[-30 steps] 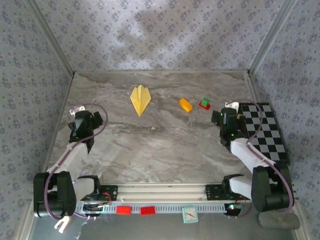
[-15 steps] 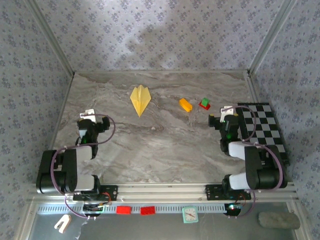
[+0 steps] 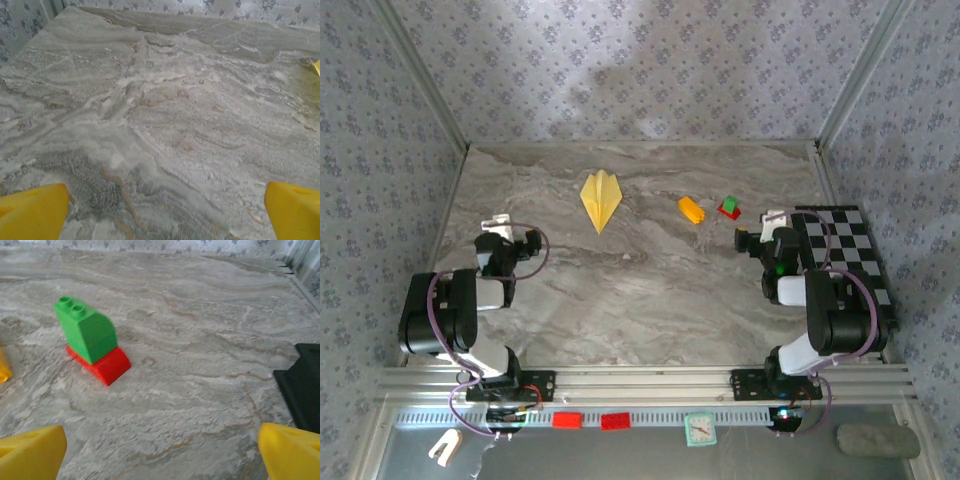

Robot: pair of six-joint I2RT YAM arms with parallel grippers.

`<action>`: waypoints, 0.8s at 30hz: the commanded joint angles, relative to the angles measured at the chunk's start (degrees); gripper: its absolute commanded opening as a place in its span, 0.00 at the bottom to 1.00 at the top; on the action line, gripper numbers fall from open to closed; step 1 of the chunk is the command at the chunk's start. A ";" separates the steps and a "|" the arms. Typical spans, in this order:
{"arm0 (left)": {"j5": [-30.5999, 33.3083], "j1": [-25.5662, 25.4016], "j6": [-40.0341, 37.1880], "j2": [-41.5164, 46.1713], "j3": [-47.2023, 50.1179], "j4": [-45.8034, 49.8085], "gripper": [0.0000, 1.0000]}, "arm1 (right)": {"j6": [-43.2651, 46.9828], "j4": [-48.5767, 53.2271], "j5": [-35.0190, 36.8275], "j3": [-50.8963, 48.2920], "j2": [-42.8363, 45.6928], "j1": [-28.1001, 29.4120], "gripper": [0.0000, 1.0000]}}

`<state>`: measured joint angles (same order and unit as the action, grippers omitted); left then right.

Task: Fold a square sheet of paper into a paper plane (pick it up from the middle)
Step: Reset both arms

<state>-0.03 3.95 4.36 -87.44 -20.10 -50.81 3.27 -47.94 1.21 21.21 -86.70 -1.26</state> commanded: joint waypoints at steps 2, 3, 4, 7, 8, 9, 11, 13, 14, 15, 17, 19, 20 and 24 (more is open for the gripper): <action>8.16 -3.59 -1.42 -0.39 -3.01 3.39 1.00 | -1.61 1.66 0.31 1.38 -0.67 -0.57 1.00; 8.78 -3.86 -1.53 -0.39 -3.05 3.48 1.00 | -1.65 1.63 0.35 1.39 -0.67 -0.58 1.00; 8.78 -3.88 -1.53 -0.41 -3.02 3.35 1.00 | -1.60 1.62 0.33 1.38 -0.67 -0.53 1.00; 8.78 -3.97 -1.71 -0.38 -3.09 3.43 1.00 | -1.54 1.62 0.36 1.40 -0.69 -0.56 1.00; 8.74 -3.97 -1.67 -0.40 -3.10 3.43 1.00 | -1.58 1.62 0.37 1.38 -0.67 -0.52 1.00; 8.73 -4.03 -1.70 -0.36 -3.10 3.43 1.00 | -1.58 1.62 0.32 1.40 -0.67 -0.53 1.00; 8.78 -3.98 -1.71 -0.39 -3.11 3.43 1.00 | -1.56 1.62 0.37 1.38 -0.67 -0.55 1.00; 8.70 -4.03 -1.68 -0.41 -3.10 3.43 1.00 | -1.58 1.62 0.35 1.42 -0.67 -0.56 1.00; 8.64 -3.96 -1.72 -0.39 -3.17 3.56 1.00 | -1.52 1.62 0.29 1.38 -0.67 -0.56 1.00; 8.54 -3.95 -1.69 -0.37 -3.17 3.60 1.00 | -1.53 1.62 0.30 1.42 -0.67 -0.59 1.00; 8.47 -3.95 -1.66 -0.43 -3.23 3.61 1.00 | -1.57 1.62 0.30 1.38 -0.69 -0.59 1.00; 8.60 -3.95 -1.76 -0.45 -3.33 3.77 1.00 | -1.55 1.62 0.29 1.41 -0.67 -0.54 1.00; 8.50 -3.95 -1.71 -0.50 -3.45 3.87 1.00 | -1.59 1.62 0.35 1.45 -0.67 -0.57 1.00; 8.47 -3.95 -1.66 -0.46 -3.37 3.87 1.00 | -1.51 1.62 0.35 1.38 -0.67 -0.58 1.00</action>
<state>7.81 -0.12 3.44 -87.46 -22.22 -47.18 2.39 -46.70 1.23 21.61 -86.70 -1.63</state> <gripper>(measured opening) 0.998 0.998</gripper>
